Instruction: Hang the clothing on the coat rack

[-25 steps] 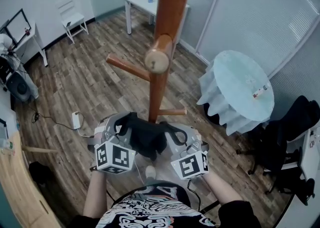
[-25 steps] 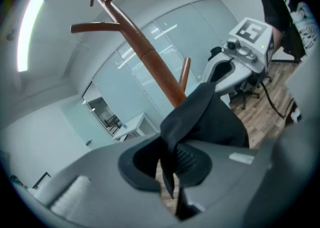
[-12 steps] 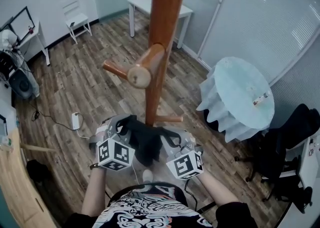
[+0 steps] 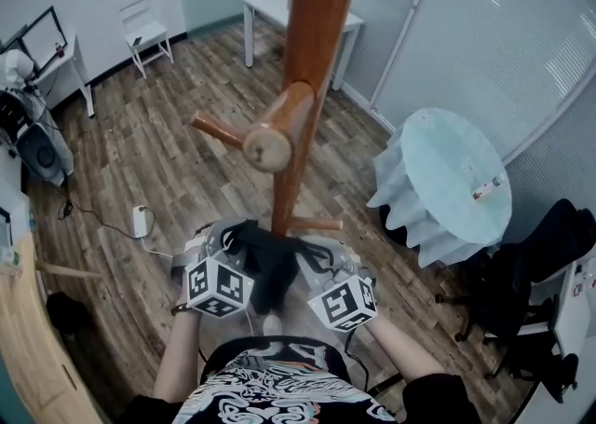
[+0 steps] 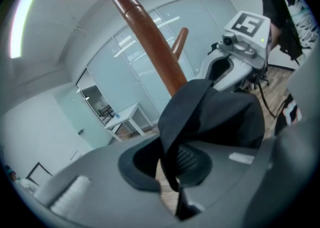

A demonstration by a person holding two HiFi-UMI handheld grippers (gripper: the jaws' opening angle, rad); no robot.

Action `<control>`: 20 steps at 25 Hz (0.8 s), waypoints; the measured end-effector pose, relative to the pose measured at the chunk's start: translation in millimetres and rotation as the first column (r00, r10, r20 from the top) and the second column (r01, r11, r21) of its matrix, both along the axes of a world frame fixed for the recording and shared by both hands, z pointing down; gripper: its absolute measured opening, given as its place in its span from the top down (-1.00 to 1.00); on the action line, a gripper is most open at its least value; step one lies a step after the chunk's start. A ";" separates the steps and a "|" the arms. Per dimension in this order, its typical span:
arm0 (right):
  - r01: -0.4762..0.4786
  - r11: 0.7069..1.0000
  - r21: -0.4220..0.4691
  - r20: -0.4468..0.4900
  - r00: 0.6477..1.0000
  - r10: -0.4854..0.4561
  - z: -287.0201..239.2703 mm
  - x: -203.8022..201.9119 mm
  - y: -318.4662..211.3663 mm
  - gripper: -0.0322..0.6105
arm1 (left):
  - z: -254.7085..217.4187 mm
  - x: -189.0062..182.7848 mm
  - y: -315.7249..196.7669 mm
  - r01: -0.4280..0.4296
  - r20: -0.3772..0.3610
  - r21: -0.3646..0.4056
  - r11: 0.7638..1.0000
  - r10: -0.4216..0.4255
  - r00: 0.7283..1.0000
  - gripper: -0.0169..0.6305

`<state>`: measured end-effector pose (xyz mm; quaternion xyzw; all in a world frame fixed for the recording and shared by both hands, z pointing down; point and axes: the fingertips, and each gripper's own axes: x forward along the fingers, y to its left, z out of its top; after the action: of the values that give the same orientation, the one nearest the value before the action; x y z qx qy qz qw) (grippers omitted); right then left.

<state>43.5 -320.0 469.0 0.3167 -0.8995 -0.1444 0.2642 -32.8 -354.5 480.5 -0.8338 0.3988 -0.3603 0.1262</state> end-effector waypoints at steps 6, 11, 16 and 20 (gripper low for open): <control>0.004 1.000 -0.031 0.000 1.000 -0.004 6.3 -3.5 -0.4 0.87 | 8.3 1.5 1.2 -0.006 -0.006 -0.023 1.000 0.005 1.000 0.92; 0.011 0.999 -0.053 0.000 1.000 -0.011 15.0 -4.9 0.4 0.87 | 16.9 9.5 3.8 -0.025 0.034 -0.022 0.999 0.026 0.999 0.92; 0.032 0.996 -0.078 -0.017 0.999 -0.033 24.7 -14.1 3.5 0.87 | 26.6 11.9 11.4 -0.045 0.067 -0.030 0.999 0.047 0.997 0.92; 0.044 0.994 -0.099 -0.019 0.999 -0.046 29.6 -20.8 6.5 0.87 | 36.2 13.0 17.6 -0.060 0.067 -0.050 0.997 0.063 0.996 0.92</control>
<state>22.8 -313.4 498.7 0.2812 -0.9096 -0.1093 0.2855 -19.8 -336.9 516.7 -0.8356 0.3597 -0.3940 0.1307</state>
